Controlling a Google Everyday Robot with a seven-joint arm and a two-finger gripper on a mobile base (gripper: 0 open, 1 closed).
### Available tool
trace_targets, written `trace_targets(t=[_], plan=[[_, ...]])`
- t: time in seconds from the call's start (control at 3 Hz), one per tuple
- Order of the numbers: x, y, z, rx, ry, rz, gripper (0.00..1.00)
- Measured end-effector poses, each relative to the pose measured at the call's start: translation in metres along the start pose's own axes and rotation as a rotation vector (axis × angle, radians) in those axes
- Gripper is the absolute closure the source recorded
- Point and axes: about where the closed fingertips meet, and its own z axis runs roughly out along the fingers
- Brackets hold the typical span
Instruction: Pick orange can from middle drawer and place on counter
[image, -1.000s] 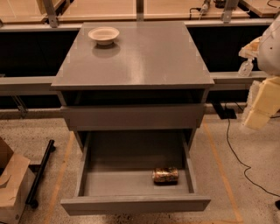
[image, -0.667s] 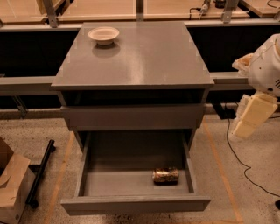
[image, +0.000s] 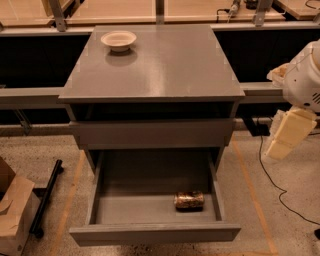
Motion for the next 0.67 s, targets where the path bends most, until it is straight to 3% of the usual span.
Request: trace_targets(t=[0.33,0.67], plan=[[0.004,0.009,0.03,-0.02,-0.033,0.017,0.0],[-0.002,0.021,0.081,-0.037,-0.106,-0.008,0.0]])
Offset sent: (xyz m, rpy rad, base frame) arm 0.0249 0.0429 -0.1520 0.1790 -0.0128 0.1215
